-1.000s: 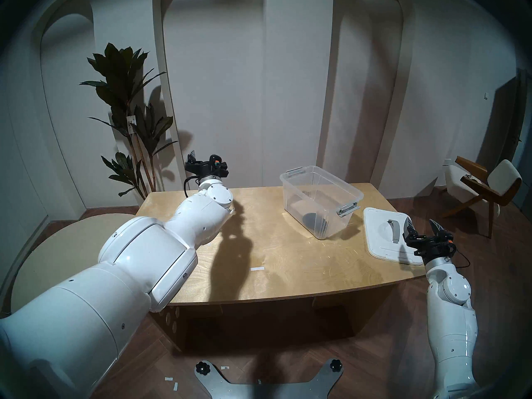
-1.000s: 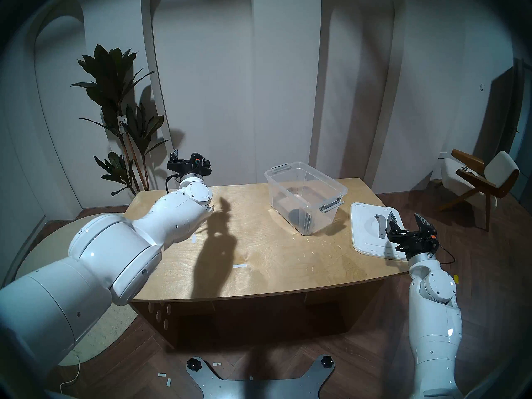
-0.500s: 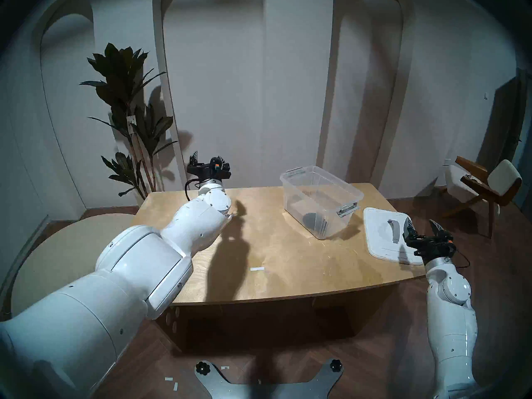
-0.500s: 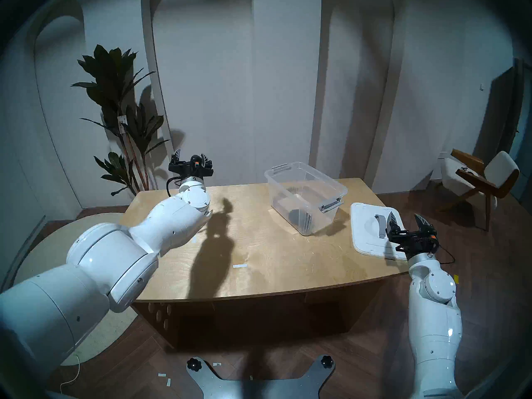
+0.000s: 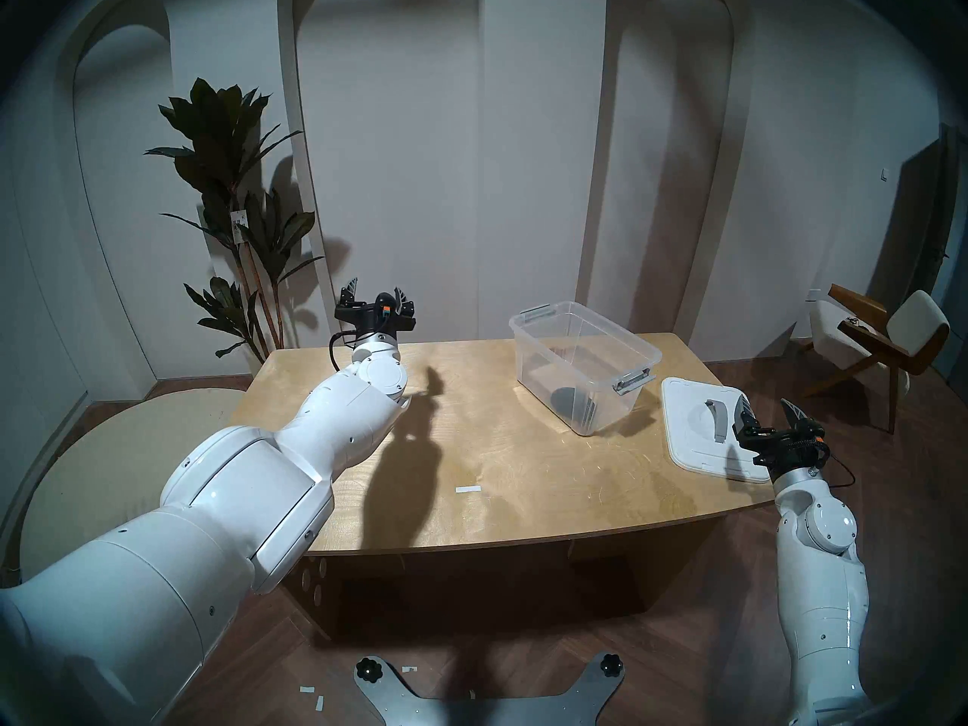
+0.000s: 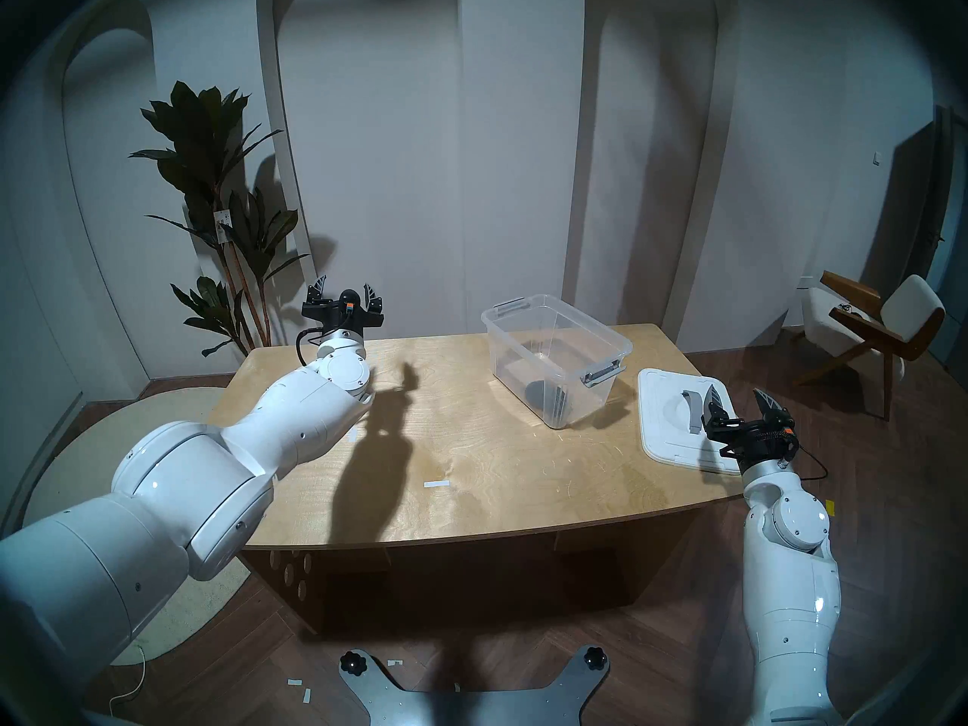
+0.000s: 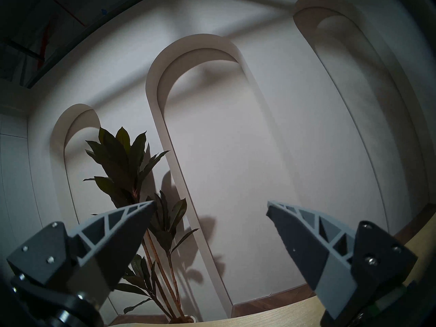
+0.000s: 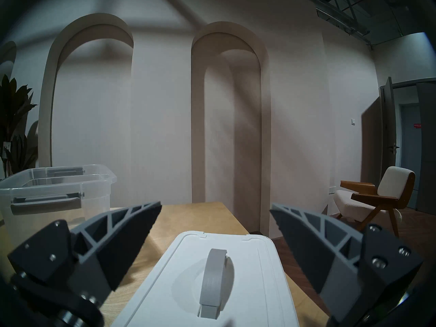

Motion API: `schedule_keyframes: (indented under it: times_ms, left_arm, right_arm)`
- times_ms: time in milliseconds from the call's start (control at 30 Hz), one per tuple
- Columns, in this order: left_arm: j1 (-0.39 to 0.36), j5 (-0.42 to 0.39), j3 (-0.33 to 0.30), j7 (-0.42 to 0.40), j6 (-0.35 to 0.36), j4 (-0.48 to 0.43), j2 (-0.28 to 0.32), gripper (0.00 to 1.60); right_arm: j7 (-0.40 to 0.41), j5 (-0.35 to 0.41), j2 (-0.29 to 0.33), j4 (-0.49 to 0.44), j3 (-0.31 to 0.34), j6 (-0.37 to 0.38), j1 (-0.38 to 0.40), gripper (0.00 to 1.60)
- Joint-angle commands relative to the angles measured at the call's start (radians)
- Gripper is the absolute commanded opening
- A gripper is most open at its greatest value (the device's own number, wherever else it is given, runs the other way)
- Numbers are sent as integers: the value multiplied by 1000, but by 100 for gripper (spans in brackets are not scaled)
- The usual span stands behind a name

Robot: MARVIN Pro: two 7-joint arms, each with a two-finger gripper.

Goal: Open a storage container and put mouse inside

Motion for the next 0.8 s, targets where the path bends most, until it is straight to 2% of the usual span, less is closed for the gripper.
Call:
schedule_keyframes:
  times_ms: [0, 767]
  left_arm:
    - [4, -1, -2, -20, -36, -63, 32, 160]
    - [110, -10, -13, -111, -81, -288, 138, 160]
  right_arm:
    - [3, 0, 3, -20, -2, -7, 9, 160]
    - [5, 1, 3, -21, -2, -7, 9, 160]
